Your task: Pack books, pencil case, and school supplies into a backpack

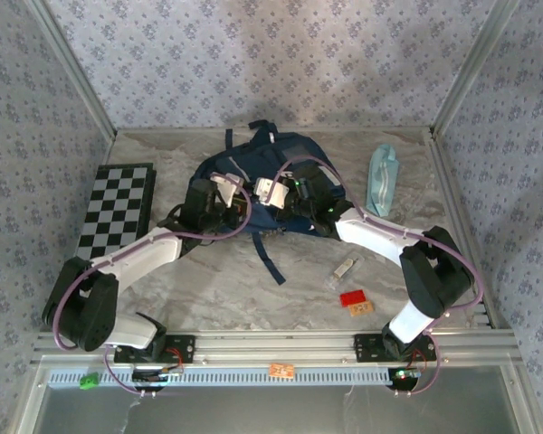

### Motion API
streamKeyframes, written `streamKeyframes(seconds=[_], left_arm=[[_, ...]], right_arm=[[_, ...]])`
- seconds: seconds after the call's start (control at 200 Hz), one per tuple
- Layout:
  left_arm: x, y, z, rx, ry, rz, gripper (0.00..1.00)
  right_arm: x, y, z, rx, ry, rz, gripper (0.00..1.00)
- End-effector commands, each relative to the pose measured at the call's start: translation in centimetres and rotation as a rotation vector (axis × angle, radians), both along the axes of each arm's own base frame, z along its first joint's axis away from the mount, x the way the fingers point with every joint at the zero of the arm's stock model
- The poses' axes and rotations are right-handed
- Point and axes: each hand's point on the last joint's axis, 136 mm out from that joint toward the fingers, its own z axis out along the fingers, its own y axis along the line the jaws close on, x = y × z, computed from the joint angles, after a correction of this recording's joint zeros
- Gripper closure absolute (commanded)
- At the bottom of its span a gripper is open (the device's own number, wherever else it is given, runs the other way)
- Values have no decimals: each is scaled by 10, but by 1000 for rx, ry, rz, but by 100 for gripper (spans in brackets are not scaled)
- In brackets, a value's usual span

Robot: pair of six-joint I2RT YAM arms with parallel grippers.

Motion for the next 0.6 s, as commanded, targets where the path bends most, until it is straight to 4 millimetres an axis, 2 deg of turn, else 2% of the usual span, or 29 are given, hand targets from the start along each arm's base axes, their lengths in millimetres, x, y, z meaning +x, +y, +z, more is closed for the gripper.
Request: streamKeyframes(seconds=[0.0, 0.2, 0.415, 0.51, 0.595], left_arm=[[22, 58, -3, 88, -8, 233, 100], [23, 74, -10, 142, 8, 269, 100], [21, 75, -7, 175, -14, 256, 100], [18, 63, 2, 124, -28, 206, 100], [16, 53, 6, 112, -18, 166, 100]], right_arm=[[9, -21, 28, -14, -91, -72, 100], [12, -27, 25, -60, -111, -89, 100], [13, -28, 24, -79, -111, -94, 100], [11, -26, 25, -62, -93, -89, 100], [-1, -14, 26, -32, -33, -76, 100]])
